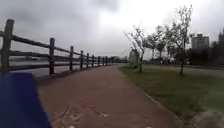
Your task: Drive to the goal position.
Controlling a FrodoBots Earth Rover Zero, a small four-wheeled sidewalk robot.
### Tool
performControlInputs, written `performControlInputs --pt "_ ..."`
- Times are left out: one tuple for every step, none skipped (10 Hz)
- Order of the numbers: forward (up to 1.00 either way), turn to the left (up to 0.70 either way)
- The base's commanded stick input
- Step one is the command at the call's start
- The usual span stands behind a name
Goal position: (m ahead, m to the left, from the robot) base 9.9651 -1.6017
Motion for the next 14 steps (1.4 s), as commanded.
performControlInputs --pt "0.85 0.0" --pt "0.85 0.0" --pt "0.85 0.04" --pt "0.85 0.09" --pt "0.85 0.15" --pt "0.85 0.06" --pt "0.85 0.04" --pt "0.85 0.12" --pt "0.85 0.07" --pt "0.85 0.07" --pt "0.85 0.01" --pt "0.85 0.12" --pt "0.85 0.07" --pt "0.85 0.04"
